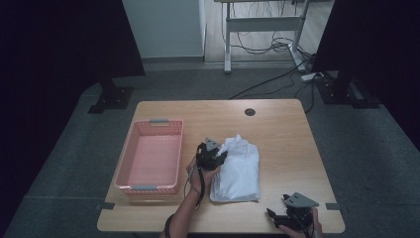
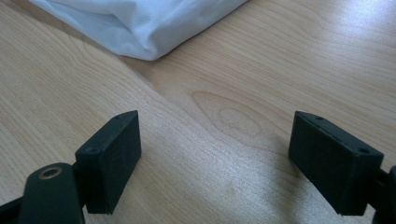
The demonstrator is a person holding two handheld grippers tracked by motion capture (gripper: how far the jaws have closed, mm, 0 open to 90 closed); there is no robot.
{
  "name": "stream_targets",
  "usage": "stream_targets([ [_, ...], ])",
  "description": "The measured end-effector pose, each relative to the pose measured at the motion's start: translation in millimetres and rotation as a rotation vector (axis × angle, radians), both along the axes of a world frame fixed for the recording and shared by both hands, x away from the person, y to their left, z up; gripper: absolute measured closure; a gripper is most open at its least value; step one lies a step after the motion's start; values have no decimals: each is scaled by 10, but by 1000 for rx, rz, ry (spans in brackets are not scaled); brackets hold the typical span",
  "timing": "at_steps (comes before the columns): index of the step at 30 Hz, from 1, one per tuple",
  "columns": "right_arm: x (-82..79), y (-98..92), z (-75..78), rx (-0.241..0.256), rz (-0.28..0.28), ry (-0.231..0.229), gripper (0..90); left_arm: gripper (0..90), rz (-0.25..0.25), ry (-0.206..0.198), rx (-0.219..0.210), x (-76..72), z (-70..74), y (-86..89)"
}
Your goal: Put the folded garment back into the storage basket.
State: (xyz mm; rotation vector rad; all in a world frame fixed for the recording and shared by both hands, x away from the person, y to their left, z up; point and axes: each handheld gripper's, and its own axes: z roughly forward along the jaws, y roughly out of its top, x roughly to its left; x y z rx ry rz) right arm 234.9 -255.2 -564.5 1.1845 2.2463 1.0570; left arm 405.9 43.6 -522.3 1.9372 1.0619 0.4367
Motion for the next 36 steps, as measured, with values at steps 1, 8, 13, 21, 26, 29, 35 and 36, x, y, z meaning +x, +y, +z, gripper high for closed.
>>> stream_targets([
  [1, 0, 0, 0, 0, 0, 0, 168, 740, 0, -1, 1, -4, 1, -1],
  [8, -1, 1, 0, 0, -4, 0, 168, 740, 4, 4, -10, -19, -11, 16],
  [13, 3, 1, 4, -2, -2, 3, 168, 739, -2, -2, -10, -40, 1, 17],
  [21, 7, 66, 23, -12, 2, 1, 174, 737, -4, -4, -12, -35, 1, 18],
  [26, 3, 128, 60, -1, 9, -16, 176, 737, -5, 0, -20, -32, -11, 32],
  [29, 8, 157, 60, -1, 16, -14, 178, 738, -9, 1, -17, -35, -4, 38],
  [35, 25, 213, 73, 3, 36, -19, 178, 738, -9, -5, -18, -48, 23, 48],
  [36, 24, 221, 72, 3, 38, -18, 178, 738, -9, -6, -22, -49, 27, 54],
])
